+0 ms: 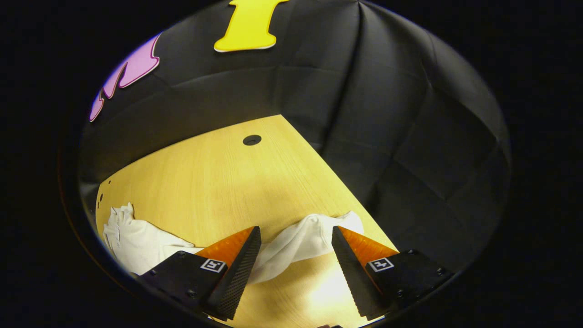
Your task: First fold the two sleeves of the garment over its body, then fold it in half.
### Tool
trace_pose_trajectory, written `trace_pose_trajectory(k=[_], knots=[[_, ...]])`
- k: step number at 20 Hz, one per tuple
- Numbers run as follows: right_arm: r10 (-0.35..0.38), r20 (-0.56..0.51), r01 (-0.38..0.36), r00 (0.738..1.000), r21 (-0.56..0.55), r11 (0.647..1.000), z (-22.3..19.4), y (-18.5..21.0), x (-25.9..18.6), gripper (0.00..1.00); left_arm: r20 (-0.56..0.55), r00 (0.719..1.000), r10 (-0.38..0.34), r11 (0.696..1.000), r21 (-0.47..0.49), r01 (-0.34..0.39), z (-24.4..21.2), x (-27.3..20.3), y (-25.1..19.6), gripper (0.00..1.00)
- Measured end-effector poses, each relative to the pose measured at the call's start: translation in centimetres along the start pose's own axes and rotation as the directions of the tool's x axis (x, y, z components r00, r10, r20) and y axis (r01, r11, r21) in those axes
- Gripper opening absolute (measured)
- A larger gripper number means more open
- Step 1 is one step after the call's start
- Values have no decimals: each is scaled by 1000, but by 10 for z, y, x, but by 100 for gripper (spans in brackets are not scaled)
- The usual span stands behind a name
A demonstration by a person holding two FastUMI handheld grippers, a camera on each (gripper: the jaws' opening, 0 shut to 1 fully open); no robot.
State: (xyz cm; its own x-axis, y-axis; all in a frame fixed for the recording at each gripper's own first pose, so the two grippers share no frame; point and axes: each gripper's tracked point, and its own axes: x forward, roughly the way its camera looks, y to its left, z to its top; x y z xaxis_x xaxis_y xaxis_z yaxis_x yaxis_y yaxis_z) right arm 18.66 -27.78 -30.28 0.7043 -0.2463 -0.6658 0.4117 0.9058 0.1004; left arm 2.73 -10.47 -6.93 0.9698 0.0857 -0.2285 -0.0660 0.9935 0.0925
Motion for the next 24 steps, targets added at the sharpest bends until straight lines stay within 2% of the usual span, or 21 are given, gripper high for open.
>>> trace_pose_trajectory(k=[4,7,8,9,12,13,14,15,16,17,18,19,24], knots=[[-85,-85,85,993,-5,996,-14,-13,32,96,-23,999,32,999,2,-32,-4,0,-1,97],[-106,-123,105,987,-12,994,-27,-20,33,92,-24,998,50,999,12,-50,-1,-2,-3,97],[-108,-123,106,987,-23,994,-29,-22,34,82,-23,998,55,998,15,-54,-1,-3,-3,97],[-111,-118,107,987,-39,993,-28,-25,33,77,-23,998,57,998,17,-56,-1,-3,-3,97],[-79,-126,73,989,-54,996,-35,-21,29,4,-24,998,62,998,21,-61,-2,-4,-4,97],[-73,-117,66,990,-67,996,-33,-23,30,10,-24,998,62,998,20,-61,-2,-4,-3,97],[-64,-102,56,993,-74,996,-31,-22,29,7,-28,998,57,998,19,-57,-5,-4,-4,97],[-50,-78,45,996,-71,996,-28,-21,26,16,-30,998,53,999,16,-52,-6,-3,-3,97],[-40,-48,37,998,-57,998,-22,-20,24,5,-32,998,48,999,13,-48,-8,-3,-2,97],[-30,-18,29,999,-40,999,-17,-18,19,5,-33,999,42,999,12,-41,-9,-3,0,97],[-30,7,31,1000,-25,999,-13,-18,13,0,-31,999,34,999,11,-34,-13,-5,4,97],[-29,30,29,999,-6,1000,-12,-20,4,5,-28,999,23,1000,11,-23,-14,-6,8,97],[-47,132,43,990,32,999,-3,-20,-39,5,-7,998,-58,998,25,58,-17,0,27,97]])
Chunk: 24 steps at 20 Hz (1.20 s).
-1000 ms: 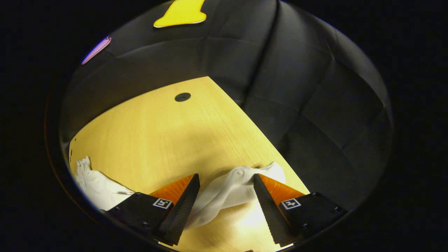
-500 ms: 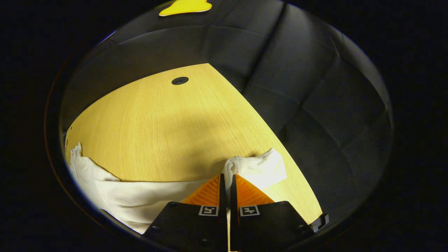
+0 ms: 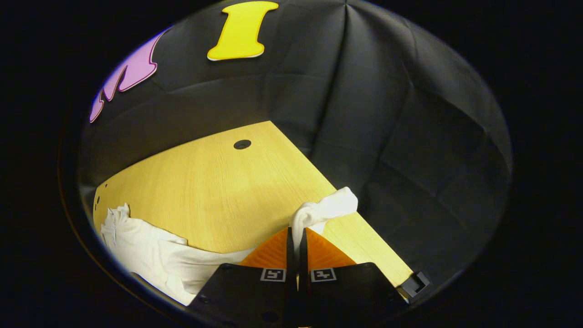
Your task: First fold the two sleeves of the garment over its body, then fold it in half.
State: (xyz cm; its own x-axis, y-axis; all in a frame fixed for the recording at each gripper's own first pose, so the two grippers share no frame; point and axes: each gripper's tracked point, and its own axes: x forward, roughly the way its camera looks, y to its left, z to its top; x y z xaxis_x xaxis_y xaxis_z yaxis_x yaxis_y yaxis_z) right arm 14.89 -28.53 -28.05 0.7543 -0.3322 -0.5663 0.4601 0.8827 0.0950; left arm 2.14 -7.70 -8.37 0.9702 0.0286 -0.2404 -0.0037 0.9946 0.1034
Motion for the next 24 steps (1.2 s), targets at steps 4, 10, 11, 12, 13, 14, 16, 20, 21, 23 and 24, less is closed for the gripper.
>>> trace_pose_trajectory(k=[4,10,11,12,13,14,16,20,21,23,24], knots=[[13,64,-15,998,30,999,6,19,-52,5,16,999,-37,999,-5,37,-3,4,26,97],[88,160,-85,983,-23,996,12,92,-128,5,37,998,-50,999,-20,50,-10,8,78,97],[106,173,-102,979,-30,994,13,106,-137,5,40,998,-48,999,-20,49,-11,9,86,97],[132,185,-126,974,-42,991,14,125,-147,5,44,998,-44,999,-21,45,-14,10,96,97],[152,192,-144,970,-52,988,14,138,-154,5,47,998,-38,999,-24,39,-16,10,105,97],[177,199,-167,964,-65,984,14,157,-162,5,49,998,-29,999,-28,30,-18,11,116,97],[231,207,-216,951,-91,972,12,195,-176,5,49,999,-9,999,-41,11,-25,12,136,97],[344,208,-319,916,-146,937,-2,270,-199,5,39,999,38,997,-68,-35,-39,13,176,97],[370,202,-342,907,-161,926,-7,290,-205,5,33,998,49,996,-74,-46,-42,13,185,97],[417,184,-387,890,-180,904,-19,326,-211,5,22,997,69,994,-87,-67,-51,13,203,97],[435,177,-403,883,-189,896,-25,341,-212,5,17,997,81,993,-93,-79,-55,13,213,97]])
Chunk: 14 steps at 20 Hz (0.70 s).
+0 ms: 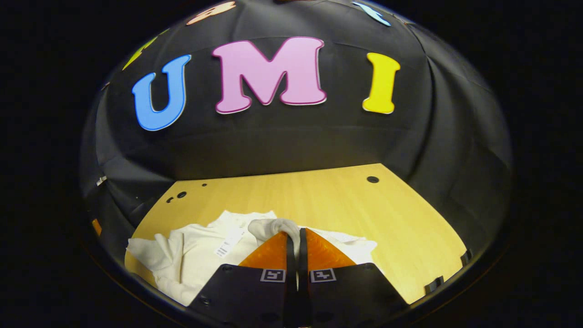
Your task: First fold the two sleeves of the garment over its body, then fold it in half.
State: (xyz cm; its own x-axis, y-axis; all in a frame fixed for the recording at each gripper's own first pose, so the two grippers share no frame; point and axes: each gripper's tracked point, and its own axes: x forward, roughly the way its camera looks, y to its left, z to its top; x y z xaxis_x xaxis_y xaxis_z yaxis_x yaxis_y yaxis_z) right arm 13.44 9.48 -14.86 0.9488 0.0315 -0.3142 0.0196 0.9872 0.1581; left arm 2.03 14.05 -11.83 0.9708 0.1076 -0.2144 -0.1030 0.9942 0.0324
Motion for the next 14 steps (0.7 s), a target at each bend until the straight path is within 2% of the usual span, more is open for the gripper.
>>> trace_pose_trajectory(k=[6,11,14], knots=[[118,-21,-118,993,-40,992,-25,83,19,5,-33,997,76,996,-33,-77,-26,11,59,97],[211,-137,-220,968,-51,974,-83,142,36,5,-66,992,104,991,-72,-109,-58,32,96,97],[226,-218,-241,949,-45,969,-125,160,42,5,-95,991,92,992,-78,-100,-80,45,108,97]])
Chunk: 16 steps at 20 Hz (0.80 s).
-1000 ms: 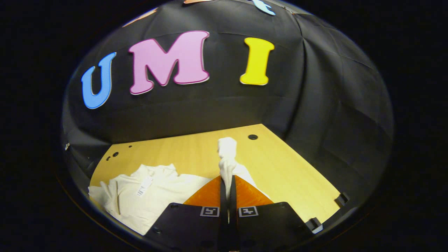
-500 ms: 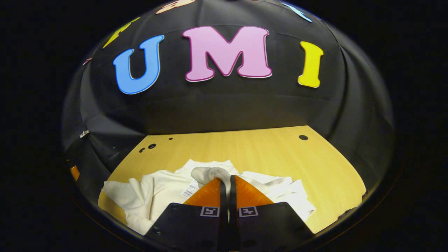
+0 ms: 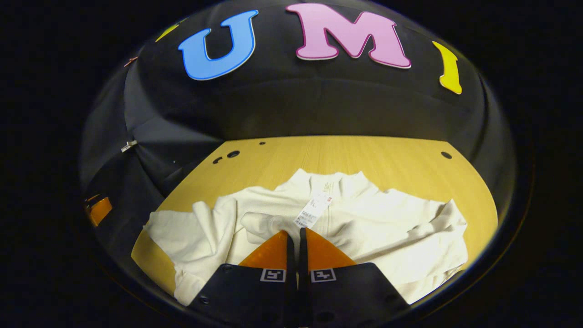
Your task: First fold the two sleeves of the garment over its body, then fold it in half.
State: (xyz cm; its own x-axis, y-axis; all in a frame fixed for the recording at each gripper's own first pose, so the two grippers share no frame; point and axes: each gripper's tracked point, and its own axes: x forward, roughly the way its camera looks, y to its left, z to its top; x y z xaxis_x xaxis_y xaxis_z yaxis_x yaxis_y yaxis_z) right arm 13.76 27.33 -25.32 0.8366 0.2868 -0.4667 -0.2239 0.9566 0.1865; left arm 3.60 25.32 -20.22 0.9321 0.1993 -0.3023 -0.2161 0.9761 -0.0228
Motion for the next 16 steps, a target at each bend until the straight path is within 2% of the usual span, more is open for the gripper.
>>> trace_pose_trajectory(k=[3,6,11,12,13,14,15,16], knots=[[23,-84,-23,996,-6,1000,-33,11,4,6,-41,999,4,1000,-29,-6,-21,12,11,97],[56,-160,-56,986,8,998,-58,19,-2,12,-76,997,13,998,-59,-18,-37,21,19,97],[114,-238,-86,964,124,989,-84,26,-18,24,-105,994,-3,998,-59,-4,-57,36,20,97],[120,-241,-86,963,146,985,-85,26,-21,31,-110,994,-15,998,-61,8,-62,39,17,97],[127,-242,-87,962,169,982,-85,26,-26,49,-122,992,-26,998,-66,18,-67,43,15,97],[139,-246,-92,959,191,977,-84,28,-31,43,-136,990,-32,997,-76,22,-72,47,15,97],[151,-247,-99,957,208,973,-82,30,-36,32,-152,988,-35,995,-94,21,-77,51,16,97],[161,-242,-106,957,225,969,-78,31,-41,55,-171,985,-36,993,-113,17,-83,53,16,97]])
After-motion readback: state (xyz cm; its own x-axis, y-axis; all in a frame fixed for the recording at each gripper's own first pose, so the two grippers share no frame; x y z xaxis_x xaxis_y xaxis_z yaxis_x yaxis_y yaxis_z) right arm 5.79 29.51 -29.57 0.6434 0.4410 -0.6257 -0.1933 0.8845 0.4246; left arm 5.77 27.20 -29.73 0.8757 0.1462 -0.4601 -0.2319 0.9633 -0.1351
